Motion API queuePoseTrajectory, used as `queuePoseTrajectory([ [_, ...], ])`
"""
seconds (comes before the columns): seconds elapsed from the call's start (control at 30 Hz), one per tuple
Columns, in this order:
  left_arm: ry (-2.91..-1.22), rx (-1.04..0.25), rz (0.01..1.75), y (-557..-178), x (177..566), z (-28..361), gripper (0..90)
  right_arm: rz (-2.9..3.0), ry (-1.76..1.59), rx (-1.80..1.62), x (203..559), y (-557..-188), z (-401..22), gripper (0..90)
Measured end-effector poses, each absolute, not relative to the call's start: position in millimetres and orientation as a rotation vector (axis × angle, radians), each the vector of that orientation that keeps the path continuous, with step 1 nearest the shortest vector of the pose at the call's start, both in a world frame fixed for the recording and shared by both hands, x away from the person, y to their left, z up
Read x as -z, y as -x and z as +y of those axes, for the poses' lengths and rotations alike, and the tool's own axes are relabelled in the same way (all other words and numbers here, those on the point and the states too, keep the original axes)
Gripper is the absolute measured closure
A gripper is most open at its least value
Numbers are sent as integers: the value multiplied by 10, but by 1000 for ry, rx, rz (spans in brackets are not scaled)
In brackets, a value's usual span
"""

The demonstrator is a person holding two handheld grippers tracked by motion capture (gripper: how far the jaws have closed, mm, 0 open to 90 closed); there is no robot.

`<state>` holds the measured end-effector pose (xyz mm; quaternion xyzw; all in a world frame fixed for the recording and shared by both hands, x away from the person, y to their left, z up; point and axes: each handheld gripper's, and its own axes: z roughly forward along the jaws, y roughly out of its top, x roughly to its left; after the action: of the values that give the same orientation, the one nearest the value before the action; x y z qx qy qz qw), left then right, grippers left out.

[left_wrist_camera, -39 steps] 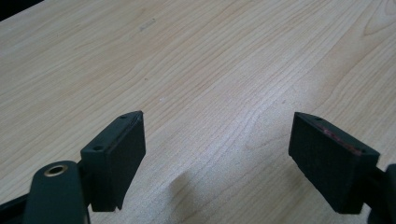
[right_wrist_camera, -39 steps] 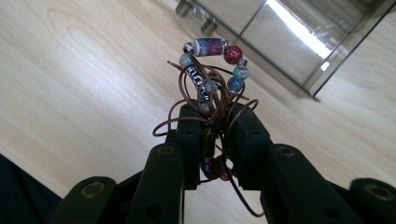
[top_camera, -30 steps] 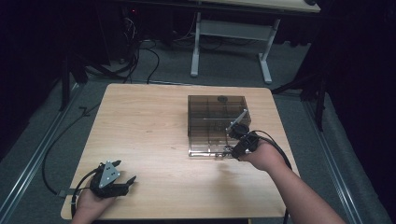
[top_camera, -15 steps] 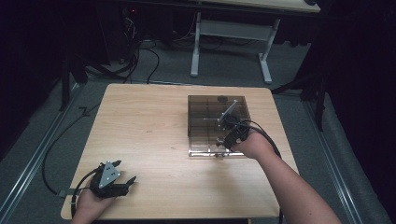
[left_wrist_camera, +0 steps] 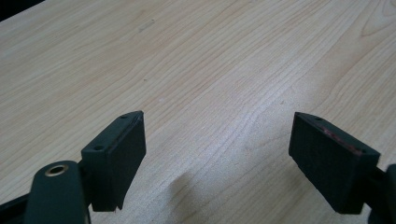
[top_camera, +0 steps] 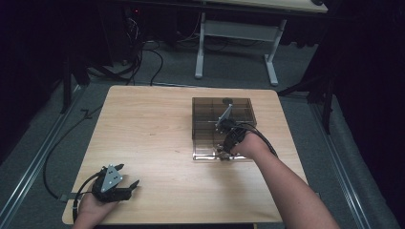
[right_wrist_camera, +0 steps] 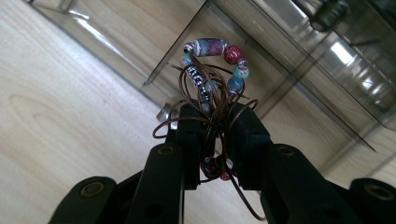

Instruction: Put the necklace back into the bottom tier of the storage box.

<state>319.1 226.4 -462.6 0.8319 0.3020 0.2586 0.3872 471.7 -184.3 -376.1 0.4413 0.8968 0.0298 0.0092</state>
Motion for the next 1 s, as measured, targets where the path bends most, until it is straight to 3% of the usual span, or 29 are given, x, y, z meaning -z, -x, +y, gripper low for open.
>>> queuePoseTrajectory([
  [0.47,-2115,-657,769,-3191,4626,2266,192,2803,-1375,-21,4055,-4836,-1745,747],
  [0.6,-2116,-657,769,-3192,4626,2266,192,2792,-1372,-15,4074,-4826,-1725,704],
  [0.73,-2118,-658,769,-3193,4626,2263,192,2773,-1368,-60,3918,-4826,-1730,639],
  [1.0,-2120,-661,768,-3191,4627,2260,193,2721,-1398,-96,3543,-4713,-1783,602],
])
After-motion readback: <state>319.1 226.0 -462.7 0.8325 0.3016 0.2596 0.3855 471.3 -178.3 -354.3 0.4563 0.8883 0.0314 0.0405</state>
